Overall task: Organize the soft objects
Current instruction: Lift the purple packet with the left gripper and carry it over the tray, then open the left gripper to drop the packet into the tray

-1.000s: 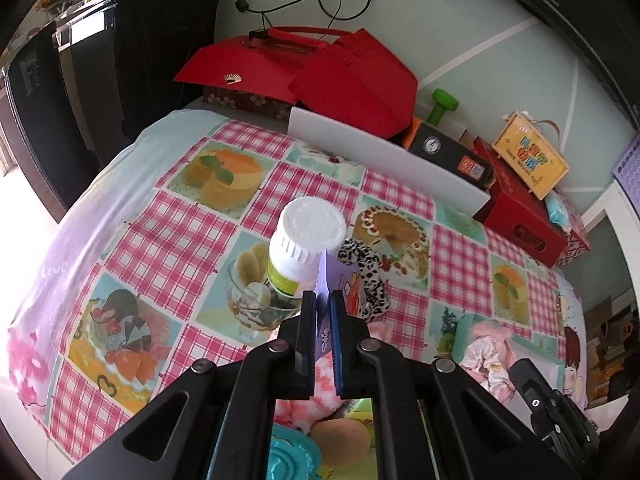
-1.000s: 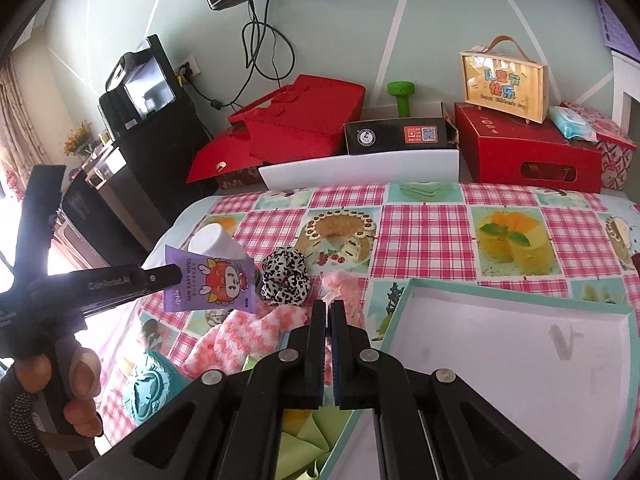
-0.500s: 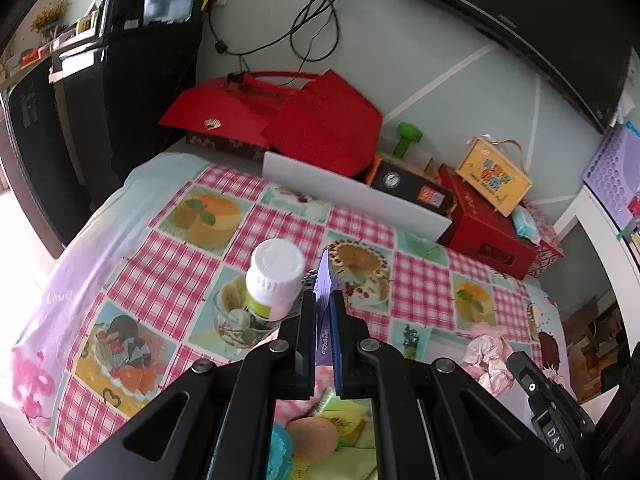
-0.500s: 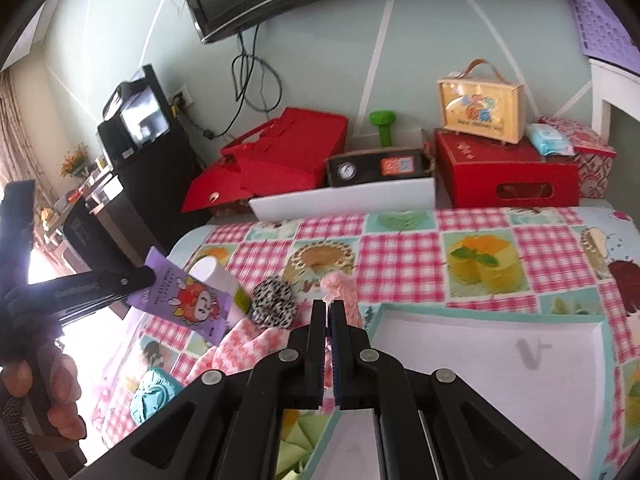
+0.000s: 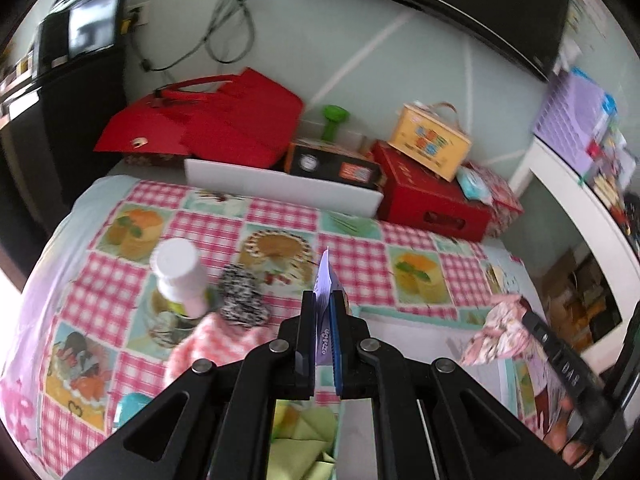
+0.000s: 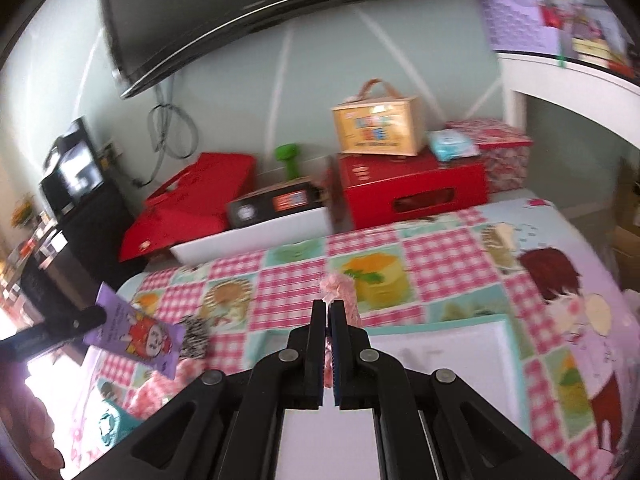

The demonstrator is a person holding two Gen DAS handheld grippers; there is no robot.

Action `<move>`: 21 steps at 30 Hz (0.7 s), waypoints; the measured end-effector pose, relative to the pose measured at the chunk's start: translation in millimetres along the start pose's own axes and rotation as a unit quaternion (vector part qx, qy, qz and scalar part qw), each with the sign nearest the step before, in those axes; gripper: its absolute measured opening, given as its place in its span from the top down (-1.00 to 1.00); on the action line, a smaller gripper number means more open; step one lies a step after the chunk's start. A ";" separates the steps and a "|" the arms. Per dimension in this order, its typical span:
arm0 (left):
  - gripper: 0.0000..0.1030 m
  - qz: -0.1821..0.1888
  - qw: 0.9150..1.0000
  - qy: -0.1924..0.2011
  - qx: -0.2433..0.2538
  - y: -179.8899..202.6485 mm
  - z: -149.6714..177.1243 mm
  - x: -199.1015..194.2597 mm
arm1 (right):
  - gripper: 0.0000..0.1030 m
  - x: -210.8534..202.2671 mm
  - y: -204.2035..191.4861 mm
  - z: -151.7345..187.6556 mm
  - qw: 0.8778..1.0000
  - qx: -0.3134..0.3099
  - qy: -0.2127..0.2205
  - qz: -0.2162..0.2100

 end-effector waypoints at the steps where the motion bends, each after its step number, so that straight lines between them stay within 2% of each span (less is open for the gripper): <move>1: 0.88 0.002 1.000 -0.004 0.010 8.1 1.8 3.4 | 0.95 -1.1 9.2 -0.8 1.000 0.010 0.000 0.006; 7: 0.89 0.011 0.998 -0.024 0.057 48.3 13.8 20.7 | 0.95 -7.1 59.0 -1.5 0.997 0.059 0.001 0.052; 12: 0.88 0.020 0.995 -0.044 0.089 79.8 26.8 42.9 | 0.95 -12.0 86.0 0.0 0.994 0.086 0.000 0.074; 15: 0.88 0.034 0.993 -0.051 0.104 96.1 34.4 56.9 | 0.95 -9.8 93.4 1.1 0.992 0.091 -0.005 0.091; 21: 0.88 0.037 0.989 -0.071 0.128 118.7 50.1 87.2 | 0.95 4.3 94.0 5.0 0.991 0.090 -0.023 0.093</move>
Point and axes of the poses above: each gripper's, at about its wrist camera, not at the fingertips, and x roughly the way its jaws point, y to its right, z to its underside, the point moved 5 cm from there along x, roughly the way its jaws point, and after that the axes turned 11 degrees about -y, right-handed, at the moved point
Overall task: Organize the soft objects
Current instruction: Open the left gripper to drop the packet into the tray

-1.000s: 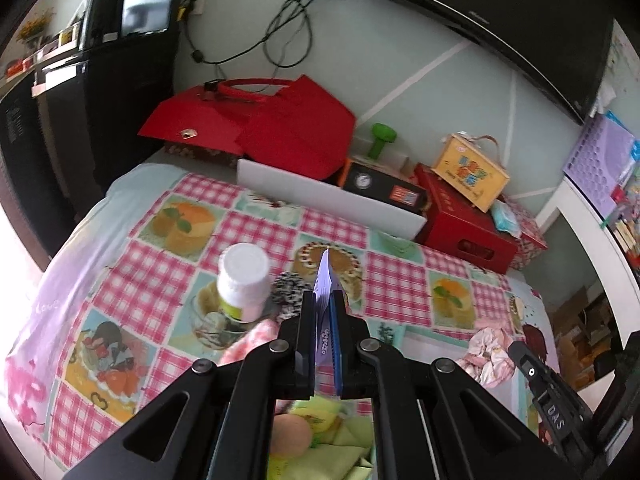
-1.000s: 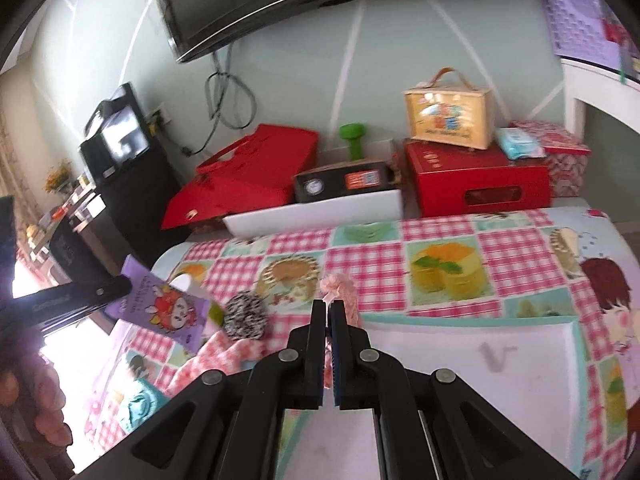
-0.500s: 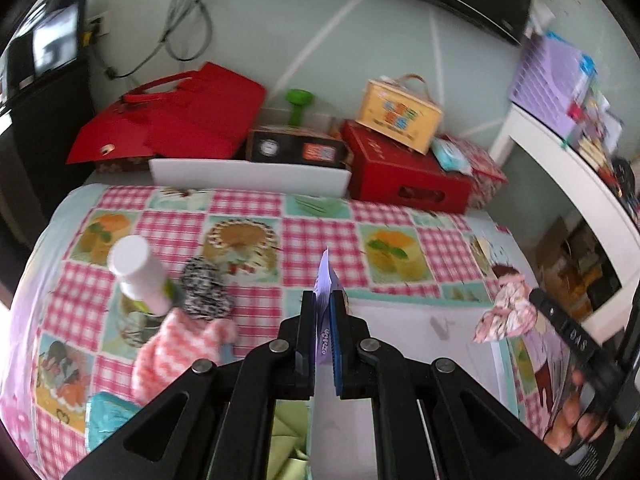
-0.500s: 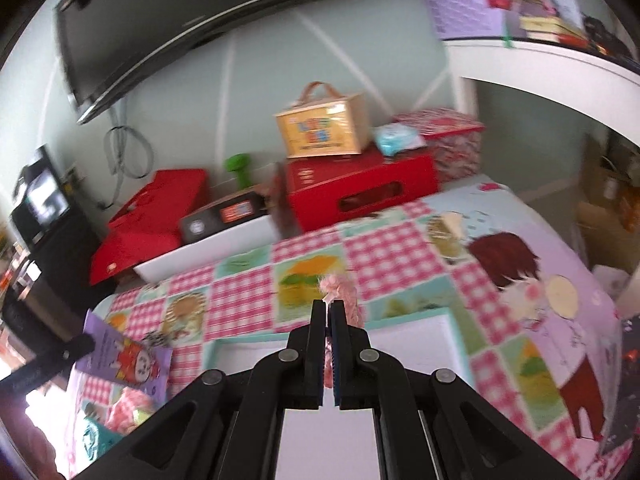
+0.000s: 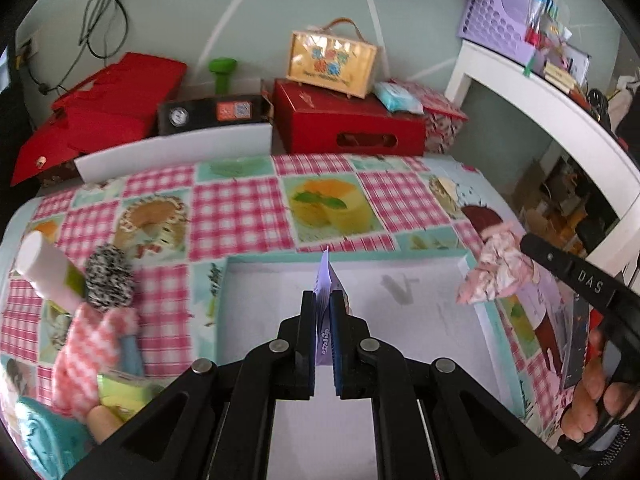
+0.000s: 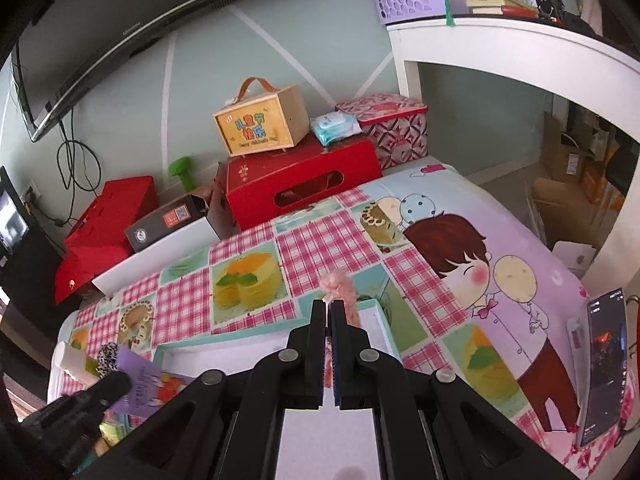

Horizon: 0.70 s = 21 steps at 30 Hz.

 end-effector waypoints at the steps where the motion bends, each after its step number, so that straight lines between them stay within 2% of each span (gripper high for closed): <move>1: 0.88 0.004 1.000 -0.004 0.000 1.3 1.1 3.7 | 0.95 2.6 -0.4 0.9 1.000 0.000 -0.003 0.001; 10: 0.87 0.009 1.000 -0.015 -0.010 -4.3 2.7 17.7 | 0.95 21.7 -5.8 7.6 0.999 -0.007 -0.033 0.001; 13: 0.84 0.001 0.998 -0.050 -0.034 -15.1 7.2 31.3 | 0.95 27.7 -7.1 10.2 0.999 -0.012 -0.046 0.010; 17: 0.84 0.010 0.993 -0.100 -0.067 -29.3 16.7 50.9 | 0.90 33.3 -6.2 12.7 0.998 -0.011 -0.058 0.015; 21: 0.84 0.009 0.989 -0.127 -0.073 -30.7 24.3 61.5 | 0.90 39.5 -4.2 15.5 0.997 -0.008 -0.073 0.020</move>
Point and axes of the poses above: each gripper's, at about its wrist camera, not at the fingertips, and x roughly the way its jaws point, y to its right, z to its underside, the point moved 5 cm from there along x, roughly the way its jaws point, and after that the axes turned 11 degrees about -y, right-handed, at the moved point
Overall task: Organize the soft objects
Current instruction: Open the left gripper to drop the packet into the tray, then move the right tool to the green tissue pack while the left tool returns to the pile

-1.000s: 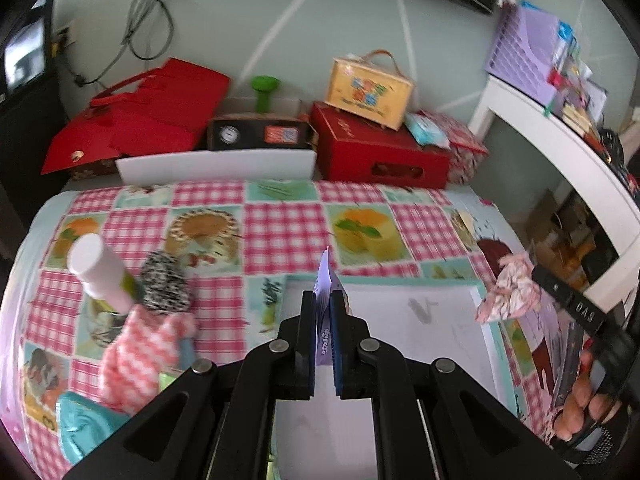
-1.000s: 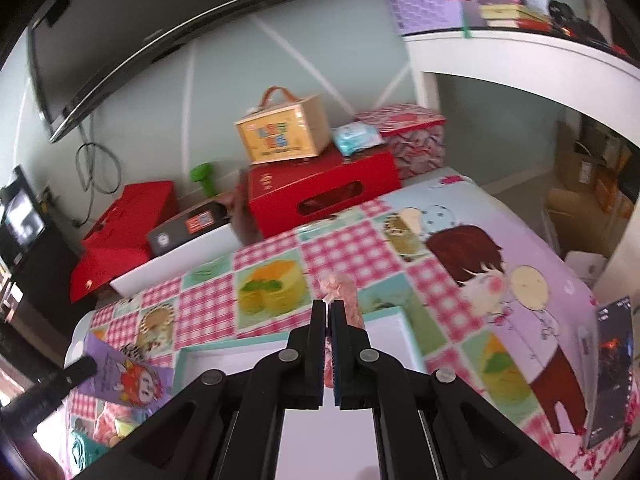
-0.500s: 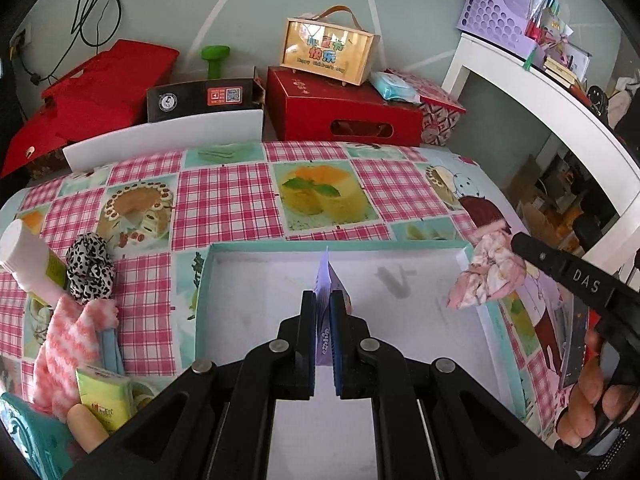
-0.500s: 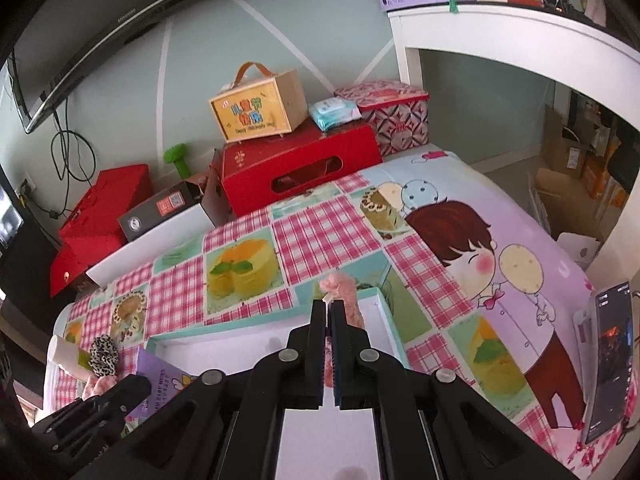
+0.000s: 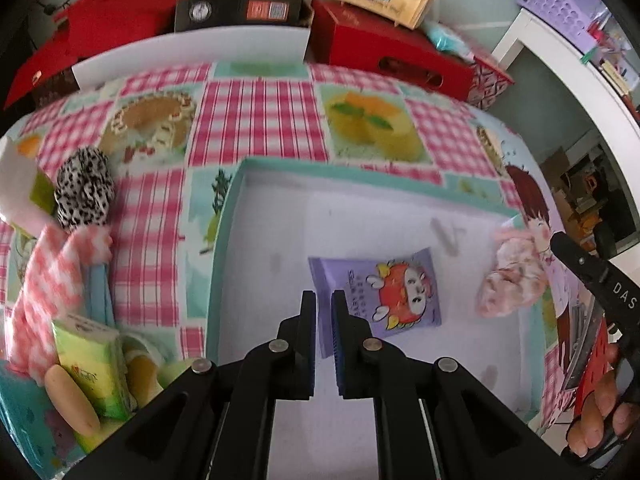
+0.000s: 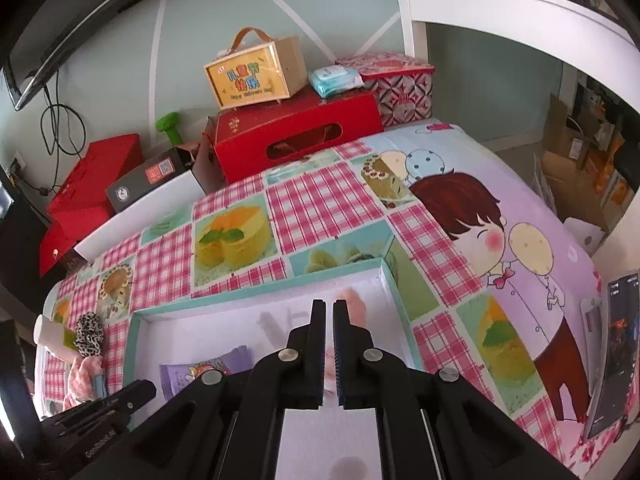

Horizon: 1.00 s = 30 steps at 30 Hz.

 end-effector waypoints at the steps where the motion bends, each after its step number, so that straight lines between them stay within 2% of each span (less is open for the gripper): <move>1: 0.84 0.002 1.000 -0.003 0.000 0.9 1.1 1.3 | 0.90 1.8 0.8 0.6 1.000 0.001 -0.005 0.001; 9: 0.77 -0.017 1.000 -0.013 0.001 0.0 2.5 4.3 | 0.89 18.8 1.8 7.2 0.999 0.000 -0.044 0.023; 12: 0.45 -0.025 1.000 -0.013 -0.006 -4.8 0.3 1.8 | 0.89 26.8 -0.1 10.3 0.997 -0.005 -0.060 0.040; 13: 0.26 -0.025 1.000 -0.011 -0.007 -7.4 0.4 -1.4 | 0.89 28.1 -0.5 11.2 0.997 -0.006 -0.063 0.042; 14: 0.17 -0.025 1.000 -0.007 -0.008 -8.4 -0.4 -3.5 | 0.89 29.4 -1.3 12.1 0.997 -0.007 -0.066 0.045; 18: 0.08 -0.033 0.999 0.008 -0.009 -11.6 -2.8 -12.7 | 0.89 31.7 -8.4 15.0 0.996 -0.013 -0.073 0.052; 20: -0.06 -0.032 0.999 0.012 -0.011 -12.1 -3.6 -15.2 | 0.68 31.7 -14.7 16.0 0.996 -0.021 -0.073 0.052; 21: -0.08 -0.030 0.999 0.015 -0.013 -13.1 -4.0 -17.9 | 0.60 30.3 -19.5 16.6 0.996 -0.029 -0.070 0.053; 23: -0.14 -0.025 0.999 0.024 -0.015 -14.8 -5.4 -24.4 | 0.33 26.7 -26.2 16.4 0.996 -0.037 -0.064 0.055; 27: -0.22 -0.019 0.999 0.039 -0.026 -22.3 -8.2 -37.1 | 0.24 19.9 -41.0 16.9 0.996 -0.054 -0.052 0.056; 30: -0.43 -0.020 0.997 0.053 -0.042 -31.9 -12.6 -45.6 | 0.07 18.5 -51.4 18.2 0.995 -0.067 -0.050 0.056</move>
Point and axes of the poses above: each gripper's, at about its wrist camera, not at the fingertips, and x roughly the way its jaws point, y to its right, z to its underside, the point moved 5 cm from there along x, roughly the way its jaws point, and after that the axes turned 11 degrees about -y, right-handed, at the moved point
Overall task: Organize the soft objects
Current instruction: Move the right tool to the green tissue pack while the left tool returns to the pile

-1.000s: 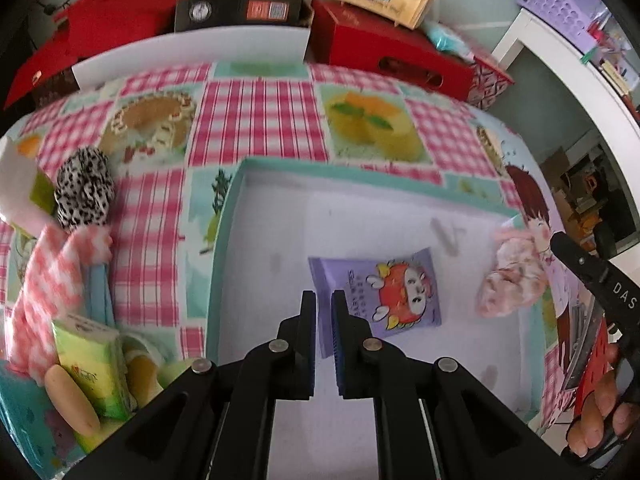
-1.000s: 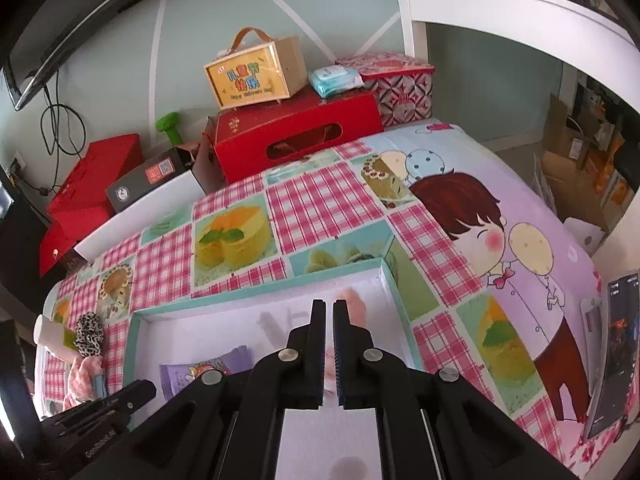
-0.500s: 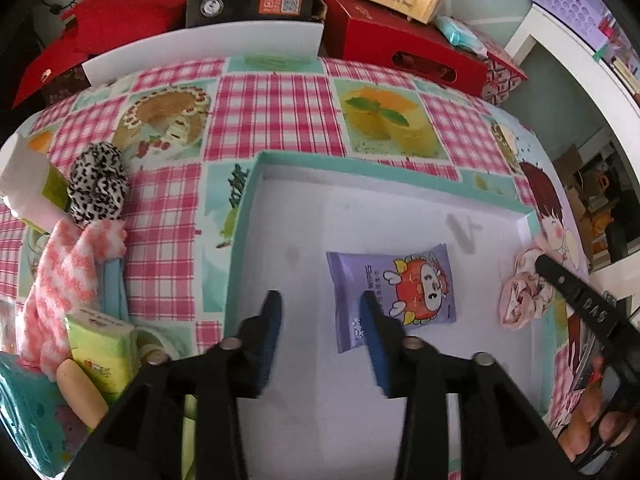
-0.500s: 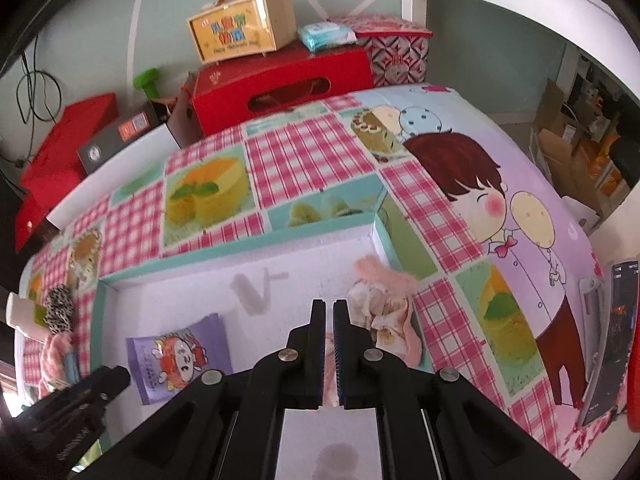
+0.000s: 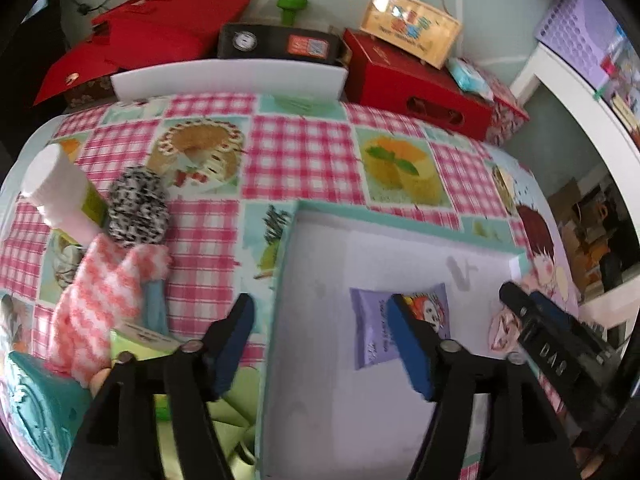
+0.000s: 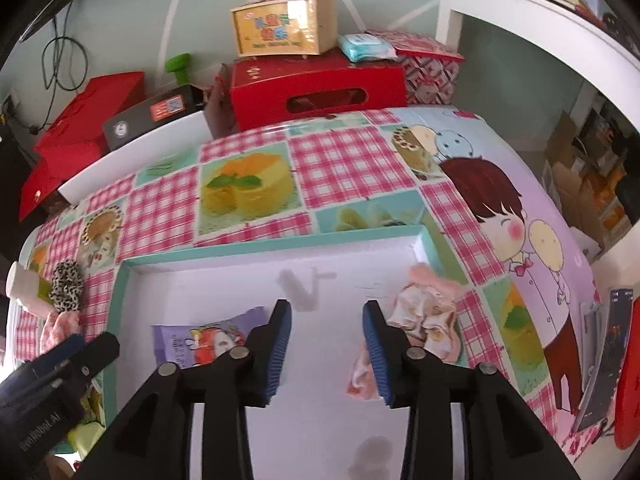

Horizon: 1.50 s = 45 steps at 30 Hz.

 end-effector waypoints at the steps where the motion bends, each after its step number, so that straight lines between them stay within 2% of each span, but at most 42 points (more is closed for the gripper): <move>1: -0.44 -0.004 1.000 0.009 -0.009 -5.7 -2.8 -4.0 | -0.02 -0.7 -3.7 0.2 1.000 -0.004 0.001 0.000; 5: -0.44 -0.029 0.998 0.034 -0.034 -28.9 -9.6 -16.4 | -0.21 -2.2 -21.4 2.4 1.000 -0.024 0.004 -0.003; 10: -0.44 -0.022 0.996 0.047 -0.072 -58.5 -13.0 -30.1 | -0.24 -2.3 -47.7 8.0 0.998 -0.058 0.005 -0.013; 15: -0.47 -0.041 0.991 0.062 -0.110 -95.4 -12.9 -44.5 | -0.34 -1.3 -71.4 14.6 0.996 -0.089 0.006 -0.019; 18: -0.48 -0.046 0.987 0.065 -0.143 -121.7 -10.6 -50.1 | -0.56 -2.3 -83.6 17.3 0.994 -0.100 0.011 -0.030; 19: -0.53 -0.047 0.985 0.065 -0.153 -129.2 -9.3 -51.1 | -0.61 -3.0 -88.1 18.4 0.994 -0.104 0.013 -0.036; 20: -0.70 -0.049 0.984 0.065 -0.159 -135.1 -7.5 -52.4 | -0.63 -3.5 -91.6 19.5 0.993 -0.108 0.014 -0.040; 21: -0.75 -0.054 0.982 0.067 -0.168 -143.3 -5.8 -55.0 | -0.64 -4.1 -96.3 21.0 0.992 -0.114 0.014 -0.045; 26: -0.77 -0.073 0.974 0.085 -0.198 -172.7 0.1 -67.9 | -1.00 -7.2 -113.5 26.5 0.989 -0.128 0.020 -0.068; 31: -0.85 -0.082 0.967 0.103 -0.220 -200.8 5.1 -78.3 | -1.00 -7.5 -126.8 30.4 0.986 -0.141 0.024 -0.080; 35: -0.85 -0.097 0.953 0.124 -0.258 -231.7 14.5 -90.9 | -1.00 -6.5 -131.3 31.2 0.986 -0.140 0.022 -0.091; 39: -0.85 -0.087 0.944 0.142 -0.286 -249.0 20.3 -97.1 | -1.00 -4.2 -133.7 30.7 0.986 -0.128 0.016 -0.110; 43: -0.85 -0.094 0.940 0.150 -0.290 -255.1 21.0 -98.9 | -1.00 -5.1 -139.4 29.2 0.985 -0.133 0.026 -0.104; 45: -0.85 -0.101 0.940 0.153 -0.287 -256.3 21.1 -100.6 | -1.00 -4.7 -146.9 28.8 0.982 -0.142 0.023 -0.122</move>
Point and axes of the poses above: each gripper's, at about its wrist camera, not at the fingertips, and x roughly the way its jaws point, y to its right, z to its underside, the point moved 5 cm from there along x, roughly the way its jaws point, and after that the axes turned 11 degrees about -y, right-handed, at the moved point
